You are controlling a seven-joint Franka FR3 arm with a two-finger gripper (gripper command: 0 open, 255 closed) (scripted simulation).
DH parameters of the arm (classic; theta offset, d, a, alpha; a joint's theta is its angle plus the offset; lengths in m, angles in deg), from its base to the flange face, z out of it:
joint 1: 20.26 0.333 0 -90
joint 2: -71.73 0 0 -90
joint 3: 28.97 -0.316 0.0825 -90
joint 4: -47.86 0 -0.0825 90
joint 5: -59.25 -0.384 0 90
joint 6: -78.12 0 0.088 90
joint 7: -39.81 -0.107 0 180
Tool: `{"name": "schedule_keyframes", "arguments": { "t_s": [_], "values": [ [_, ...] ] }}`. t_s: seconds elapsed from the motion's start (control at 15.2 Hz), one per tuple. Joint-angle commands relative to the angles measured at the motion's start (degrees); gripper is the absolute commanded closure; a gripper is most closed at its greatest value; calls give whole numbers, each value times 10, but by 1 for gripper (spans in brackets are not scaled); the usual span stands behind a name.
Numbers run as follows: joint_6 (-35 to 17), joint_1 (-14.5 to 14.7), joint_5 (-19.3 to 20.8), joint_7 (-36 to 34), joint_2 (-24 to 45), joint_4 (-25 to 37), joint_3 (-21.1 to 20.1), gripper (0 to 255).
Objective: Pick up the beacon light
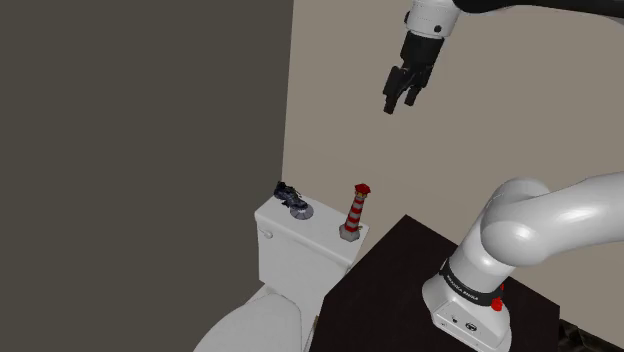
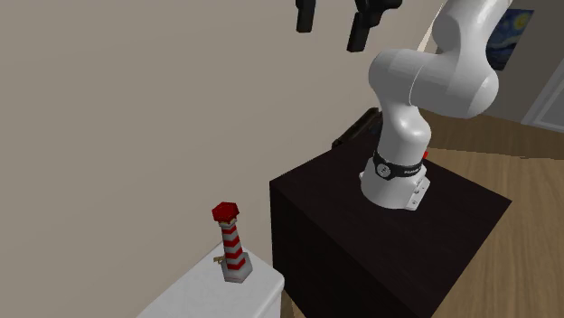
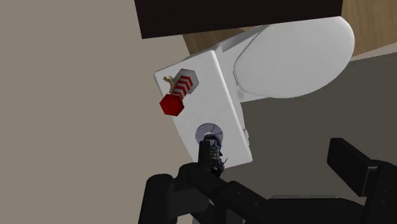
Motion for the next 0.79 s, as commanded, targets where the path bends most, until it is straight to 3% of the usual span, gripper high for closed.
{"name": "schedule_keyframes", "arguments": {
  "t_s": [0.0, 0.73],
  "values": [
    [0, 0, 0, 0, 0, 0, 0, 0],
    [-240, -47, 63, -62, 39, -182, -6, 0]
  ]
}}
